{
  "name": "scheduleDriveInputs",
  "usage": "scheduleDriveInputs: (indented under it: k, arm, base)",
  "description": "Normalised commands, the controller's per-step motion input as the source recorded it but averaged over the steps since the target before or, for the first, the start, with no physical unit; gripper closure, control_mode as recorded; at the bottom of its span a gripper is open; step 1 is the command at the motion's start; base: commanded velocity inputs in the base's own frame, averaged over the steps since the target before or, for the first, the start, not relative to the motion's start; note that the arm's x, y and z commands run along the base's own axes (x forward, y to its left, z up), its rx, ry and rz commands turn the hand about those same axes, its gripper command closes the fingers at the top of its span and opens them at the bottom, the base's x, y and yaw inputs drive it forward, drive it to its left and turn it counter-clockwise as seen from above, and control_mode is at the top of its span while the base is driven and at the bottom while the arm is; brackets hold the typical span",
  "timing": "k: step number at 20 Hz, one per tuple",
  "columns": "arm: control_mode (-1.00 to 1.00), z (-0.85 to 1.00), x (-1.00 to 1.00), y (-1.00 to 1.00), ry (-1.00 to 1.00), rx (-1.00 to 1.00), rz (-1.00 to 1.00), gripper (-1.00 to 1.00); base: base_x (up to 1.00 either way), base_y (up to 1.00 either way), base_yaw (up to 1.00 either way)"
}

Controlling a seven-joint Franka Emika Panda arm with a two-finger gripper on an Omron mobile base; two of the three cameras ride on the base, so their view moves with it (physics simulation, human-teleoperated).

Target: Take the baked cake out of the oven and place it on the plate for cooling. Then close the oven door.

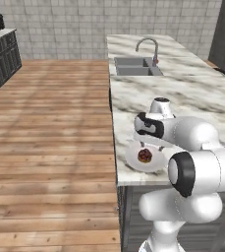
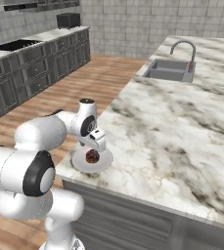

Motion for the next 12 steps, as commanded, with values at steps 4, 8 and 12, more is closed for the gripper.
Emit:
scheduleDriveInputs:
  k: [4,8,12]
  arm:
    - [-1.0,0.33,-0.43,0.0,-0.14,-0.07,0.22,-1.0]
    - [-1.0,0.24,-0.5,0.0,-0.16,-0.03,0.17,-1.0]
    - [-1.0,0.2,-0.51,0.0,-0.15,0.0,0.14,-1.0]
  base:
    - [0.0,0.0,0.0]
    - [0.0,0.0,0.0]
    - [0.0,0.0,0.0]
